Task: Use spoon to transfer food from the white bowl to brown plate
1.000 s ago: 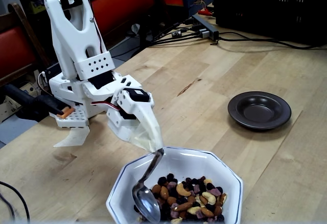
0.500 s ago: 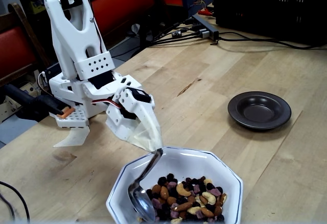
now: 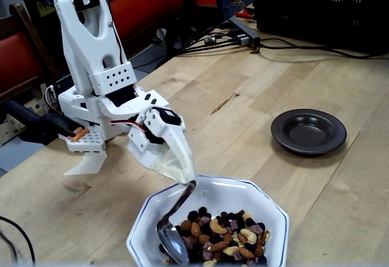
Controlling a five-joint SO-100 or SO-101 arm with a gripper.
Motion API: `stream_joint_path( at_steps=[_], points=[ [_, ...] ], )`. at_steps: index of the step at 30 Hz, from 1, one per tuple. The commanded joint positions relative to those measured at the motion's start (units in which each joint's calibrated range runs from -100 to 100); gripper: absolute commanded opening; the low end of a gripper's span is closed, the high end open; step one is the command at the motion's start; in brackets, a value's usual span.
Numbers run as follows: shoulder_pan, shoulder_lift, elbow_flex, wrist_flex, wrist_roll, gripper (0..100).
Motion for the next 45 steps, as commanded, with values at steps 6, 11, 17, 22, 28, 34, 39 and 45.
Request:
stream_joint_path(
  at_steps=[6, 11, 17, 22, 28, 34, 39, 45],
  points=[
    [-1.02, 2.71, -0.46, -0.69, -0.05, 3],
    [-0.87, 7.42, -1.97, -0.69, 0.15, 3],
    [-0.95, 8.71, -4.62, -0.69, 0.15, 3],
    [-1.24, 8.79, -4.18, -0.69, 0.15, 3],
    [-1.47, 8.71, -4.18, -0.69, -0.24, 3],
    [-5.17, 8.79, -4.09, -0.69, -0.88, 3],
    [-9.02, 8.79, -4.18, -0.77, -4.05, 2],
    [-12.36, 8.79, -4.62, -1.09, -6.25, 2]
  ],
)
